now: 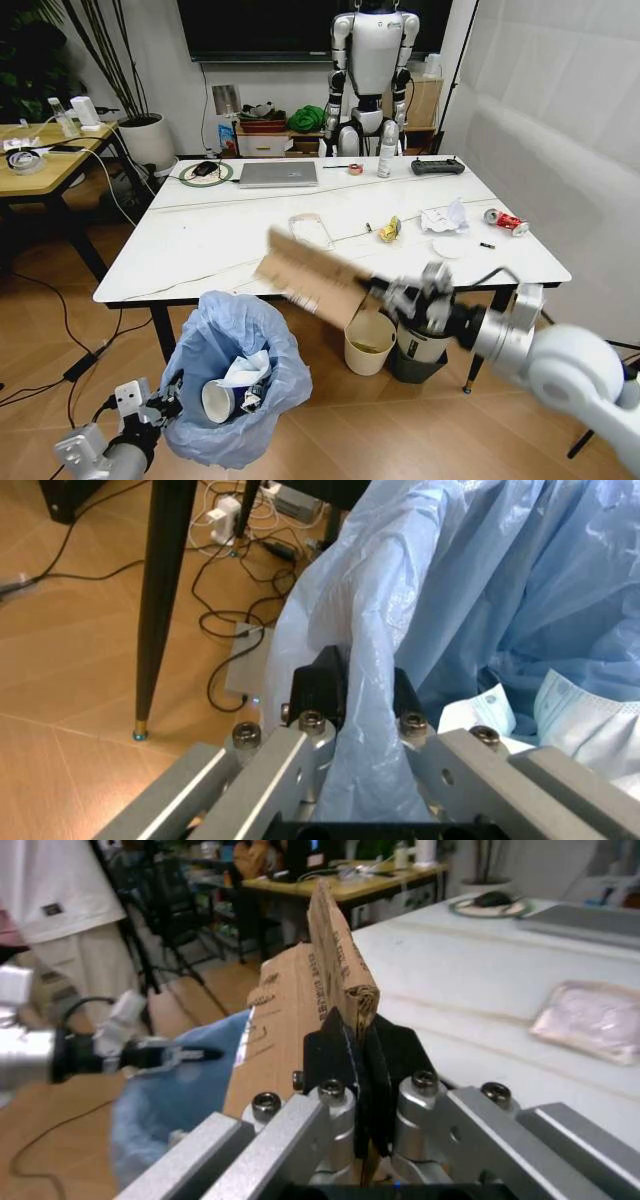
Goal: Pick up the trash bin and place the trash from the table into it.
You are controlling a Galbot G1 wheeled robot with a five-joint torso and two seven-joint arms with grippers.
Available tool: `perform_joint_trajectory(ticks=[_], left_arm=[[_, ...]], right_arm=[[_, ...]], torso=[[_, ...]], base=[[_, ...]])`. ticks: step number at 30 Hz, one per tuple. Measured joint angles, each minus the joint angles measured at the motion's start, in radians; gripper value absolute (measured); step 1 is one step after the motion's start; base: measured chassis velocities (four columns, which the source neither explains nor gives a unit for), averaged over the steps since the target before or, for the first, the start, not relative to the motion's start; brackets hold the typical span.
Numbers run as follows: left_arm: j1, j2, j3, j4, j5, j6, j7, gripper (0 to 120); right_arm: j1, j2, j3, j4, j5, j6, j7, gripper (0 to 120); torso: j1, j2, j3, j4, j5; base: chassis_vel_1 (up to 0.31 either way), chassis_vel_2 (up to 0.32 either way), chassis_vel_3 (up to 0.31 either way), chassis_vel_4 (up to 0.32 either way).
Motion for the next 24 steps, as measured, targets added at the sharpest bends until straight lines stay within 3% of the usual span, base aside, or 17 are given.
perform_joint_trajectory(ticks=[10, 14, 24], left_arm=[[-0.01, 0.003, 0.006, -0.003, -0.014, 0.007, -0.003, 1], [-0.015, 0.002, 0.017, 0.003, -0.016, 0.01, -0.003, 1], [-0.005, 0.003, 0.025, -0.009, -0.014, 0.013, 0.001, 1]], right_arm=[[0.123, -0.003, -0.259, -0.002, -0.034, -0.005, -0.003, 0], [0.211, 0.035, -0.366, -0.027, -0.043, -0.01, 0.008, 0], [0.28, 0.089, -0.441, -0.058, -0.065, -0.025, 0.038, 0]], torso=[[0.0, 0.0, 0.0, 0.0001, -0.0003], [0.0, 0.0, 0.0, 0.0001, -0.0001], [0.0, 0.0, 0.0, 0.0001, -0.0001]], base=[[0.0, 0.0, 0.0, 0.0], [0.0, 0.0, 0.0, 0.0], [0.0, 0.0, 0.0, 0.0]])
